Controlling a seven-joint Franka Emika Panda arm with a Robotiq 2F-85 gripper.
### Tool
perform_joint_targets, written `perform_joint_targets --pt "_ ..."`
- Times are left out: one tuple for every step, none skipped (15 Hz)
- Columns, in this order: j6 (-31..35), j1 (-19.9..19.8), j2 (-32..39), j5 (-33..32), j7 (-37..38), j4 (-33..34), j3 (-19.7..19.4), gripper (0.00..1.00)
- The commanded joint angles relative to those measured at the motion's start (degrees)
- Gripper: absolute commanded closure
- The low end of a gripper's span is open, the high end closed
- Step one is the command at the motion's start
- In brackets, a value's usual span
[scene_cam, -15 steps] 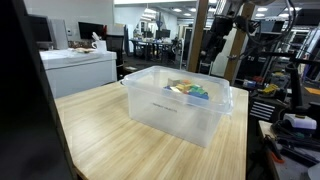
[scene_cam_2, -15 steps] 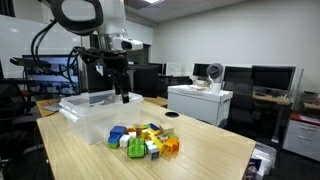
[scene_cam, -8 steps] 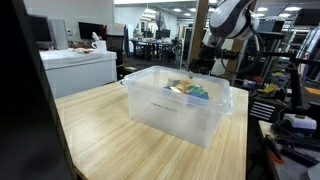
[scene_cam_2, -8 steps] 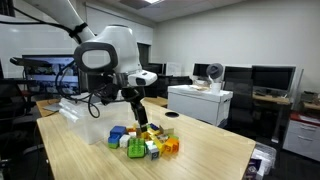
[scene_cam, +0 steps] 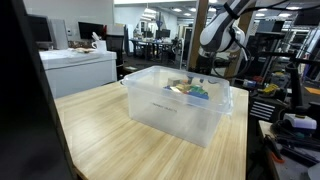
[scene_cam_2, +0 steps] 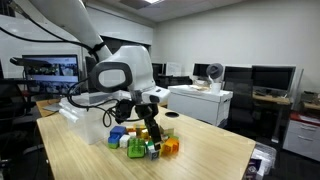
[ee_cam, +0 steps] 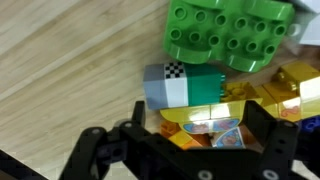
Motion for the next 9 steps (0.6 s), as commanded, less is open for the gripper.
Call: perform_joint_targets --pt "-1.0 -1.1 5.7 -1.2 5.0 4.5 -0.1 0.00" --pt "-1.7 -1.2 6.8 -1.6 5.8 5.4 -0.2 0.00" --pt "-2.3 -1.0 7.6 -2.0 6.9 6.1 -0.5 0.00" --pt "-3.1 -1.0 8.2 -2.3 7.3 6.7 -0.4 0.00" --pt "-4.1 -1.0 8.6 -2.5 7.4 7.0 -0.3 0.00" --pt "-4.9 -1.0 8.8 -2.5 7.4 7.3 -0.1 0.00" --pt "-5.8 -1.0 8.7 -2.4 7.0 7.2 0.2 0.00" --pt "-6.2 -1.0 8.5 -2.5 6.7 7.2 0.4 0.00" --pt "-7.2 -0.9 8.1 -2.7 6.7 6.9 0.4 0.00"
